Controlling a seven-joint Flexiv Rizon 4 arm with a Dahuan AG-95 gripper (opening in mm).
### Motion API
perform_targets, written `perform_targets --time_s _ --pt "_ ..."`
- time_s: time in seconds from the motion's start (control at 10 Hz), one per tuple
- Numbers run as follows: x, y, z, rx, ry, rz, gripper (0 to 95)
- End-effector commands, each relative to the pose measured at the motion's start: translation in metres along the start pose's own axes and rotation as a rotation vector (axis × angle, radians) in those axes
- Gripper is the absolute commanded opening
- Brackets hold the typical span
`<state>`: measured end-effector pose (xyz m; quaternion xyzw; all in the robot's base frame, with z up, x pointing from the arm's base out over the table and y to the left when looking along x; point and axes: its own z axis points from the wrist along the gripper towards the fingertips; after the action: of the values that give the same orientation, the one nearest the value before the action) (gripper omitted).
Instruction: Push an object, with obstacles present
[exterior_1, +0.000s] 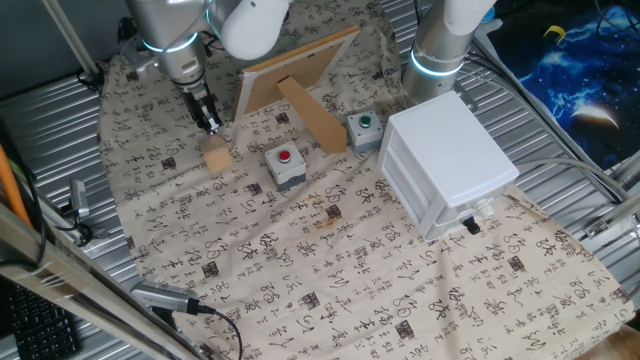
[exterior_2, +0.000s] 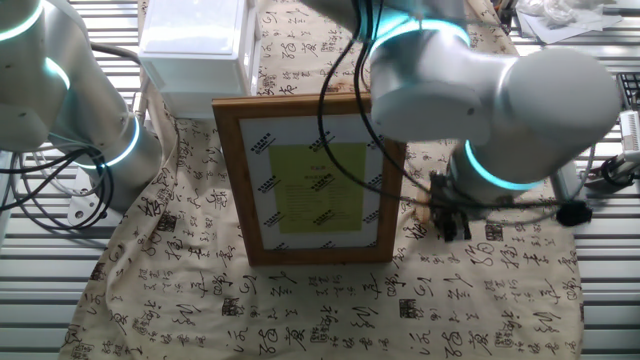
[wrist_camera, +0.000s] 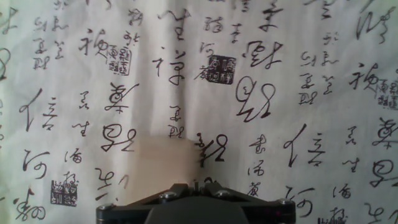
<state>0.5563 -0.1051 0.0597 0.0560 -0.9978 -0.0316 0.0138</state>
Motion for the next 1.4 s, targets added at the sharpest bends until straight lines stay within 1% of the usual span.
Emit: perform_targets --time_s 0.1,0.9,1.2,1.4 --pt "-0.007 0.008 0.010 -0.008 -0.006 0.009 0.0" --pt "-0.013 0.025 0.017 -0.014 -0.023 0.037 0.0" --pt "-0.016 0.039 0.021 -0.012 -0.030 0.057 0.0" --pt "-0.018 0.047 0.022 -0.009 -0.029 0.068 0.0"
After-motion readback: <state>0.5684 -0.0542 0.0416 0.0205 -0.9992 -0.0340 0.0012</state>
